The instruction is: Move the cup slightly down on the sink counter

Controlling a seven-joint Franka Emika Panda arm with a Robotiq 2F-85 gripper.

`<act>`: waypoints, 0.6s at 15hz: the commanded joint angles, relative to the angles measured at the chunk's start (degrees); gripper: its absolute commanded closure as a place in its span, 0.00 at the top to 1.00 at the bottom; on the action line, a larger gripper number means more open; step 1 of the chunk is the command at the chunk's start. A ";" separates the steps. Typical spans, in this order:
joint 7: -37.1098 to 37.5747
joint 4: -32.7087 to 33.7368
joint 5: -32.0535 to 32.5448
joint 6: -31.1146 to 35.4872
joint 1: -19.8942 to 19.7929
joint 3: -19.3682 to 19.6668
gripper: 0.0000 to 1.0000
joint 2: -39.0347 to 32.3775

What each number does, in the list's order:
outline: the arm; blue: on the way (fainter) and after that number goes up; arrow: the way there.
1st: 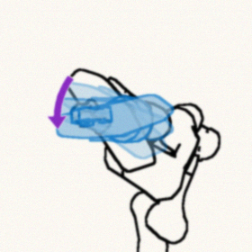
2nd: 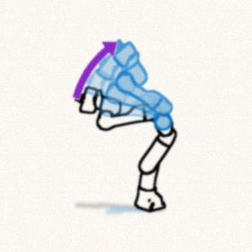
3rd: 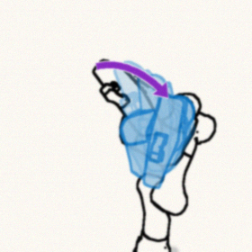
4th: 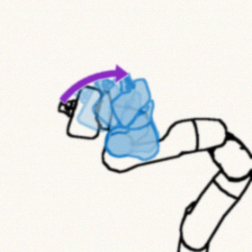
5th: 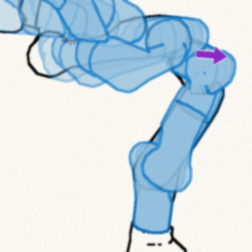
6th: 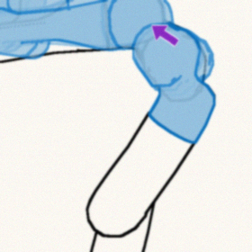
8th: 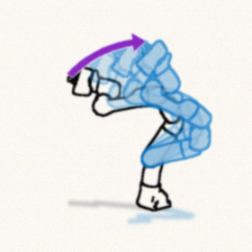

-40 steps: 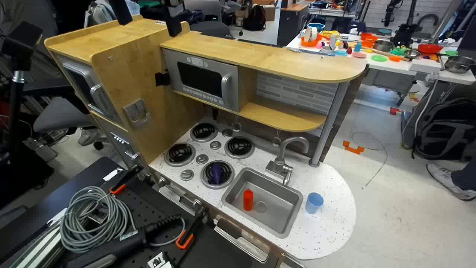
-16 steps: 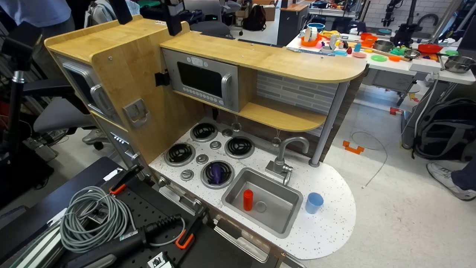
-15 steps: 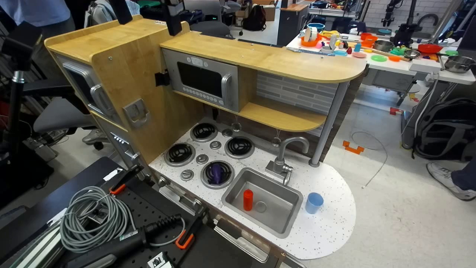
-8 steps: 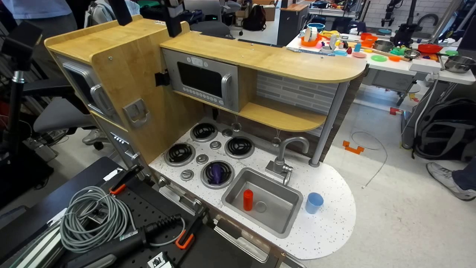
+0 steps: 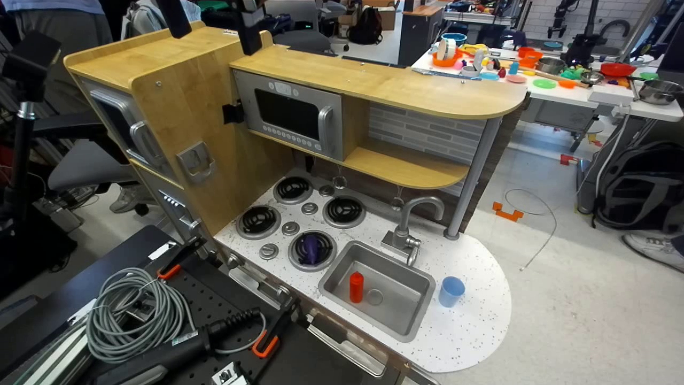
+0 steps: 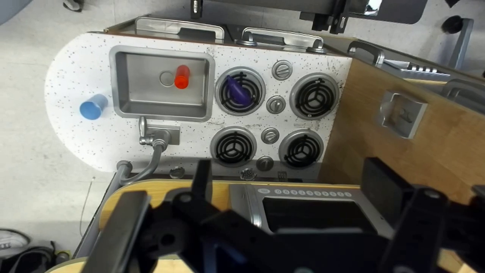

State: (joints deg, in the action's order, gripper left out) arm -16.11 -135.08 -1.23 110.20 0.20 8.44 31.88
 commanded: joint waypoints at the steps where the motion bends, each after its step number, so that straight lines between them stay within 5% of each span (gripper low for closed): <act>1: 0.33 0.22 0.95 -0.08 -0.84 -0.76 1.00 -0.08; 2: 0.51 0.25 1.22 -0.16 -0.93 -0.87 1.00 -0.10; 3: -1.48 2.64 1.70 5.64 -0.93 0.74 1.00 -8.63; 9: -2.94 5.10 1.63 13.97 -1.95 1.51 1.00 -18.67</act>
State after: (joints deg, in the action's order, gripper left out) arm -17.26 -133.75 0.39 122.07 -0.81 9.63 19.11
